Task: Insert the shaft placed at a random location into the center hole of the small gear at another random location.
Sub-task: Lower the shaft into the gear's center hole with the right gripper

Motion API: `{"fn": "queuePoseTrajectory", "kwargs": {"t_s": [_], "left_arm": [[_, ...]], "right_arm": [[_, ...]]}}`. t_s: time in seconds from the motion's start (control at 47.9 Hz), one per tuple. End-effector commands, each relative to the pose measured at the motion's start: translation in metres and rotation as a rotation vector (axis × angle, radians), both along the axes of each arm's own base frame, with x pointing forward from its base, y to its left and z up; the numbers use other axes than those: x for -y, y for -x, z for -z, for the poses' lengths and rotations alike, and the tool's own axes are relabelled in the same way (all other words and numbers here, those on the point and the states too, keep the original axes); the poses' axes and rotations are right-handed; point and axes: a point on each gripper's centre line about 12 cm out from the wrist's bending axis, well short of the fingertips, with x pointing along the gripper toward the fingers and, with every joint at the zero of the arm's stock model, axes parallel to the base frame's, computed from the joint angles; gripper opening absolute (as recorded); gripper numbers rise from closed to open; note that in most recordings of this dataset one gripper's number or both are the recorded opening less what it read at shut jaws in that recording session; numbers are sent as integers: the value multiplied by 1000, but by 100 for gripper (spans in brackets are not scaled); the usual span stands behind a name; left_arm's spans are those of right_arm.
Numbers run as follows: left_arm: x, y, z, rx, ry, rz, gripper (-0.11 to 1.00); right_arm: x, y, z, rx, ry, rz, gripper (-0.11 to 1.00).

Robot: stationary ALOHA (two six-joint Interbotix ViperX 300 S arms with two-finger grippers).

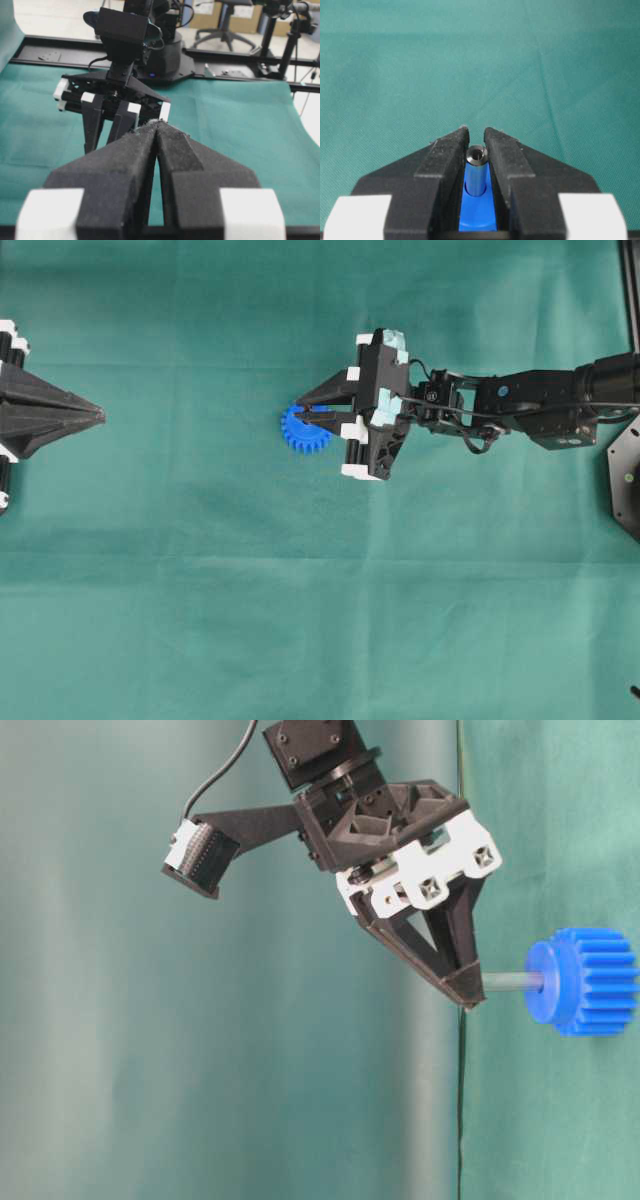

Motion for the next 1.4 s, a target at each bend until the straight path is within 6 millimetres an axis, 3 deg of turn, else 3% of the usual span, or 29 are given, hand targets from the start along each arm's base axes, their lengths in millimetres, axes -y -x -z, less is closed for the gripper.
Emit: {"fn": "queuePoseTrajectory", "kwargs": {"t_s": [0.0, 0.271, 0.897, 1.377], "left_arm": [[-1, -1, -4, 12, 0, -4, -1], [-1, -1, -4, 11, 0, -4, -1], [-1, -1, -1, 2, 0, -4, -1], [-1, -1, 0, 0, 0, -4, -1]], "right_arm": [[0, -6, -14, 49, 4, 0, 15], [0, -7, -11, 42, 2, 2, 15], [1, -9, 21, -13, -8, 9, 15], [1, -8, 24, -21, -6, 6, 15]]}}
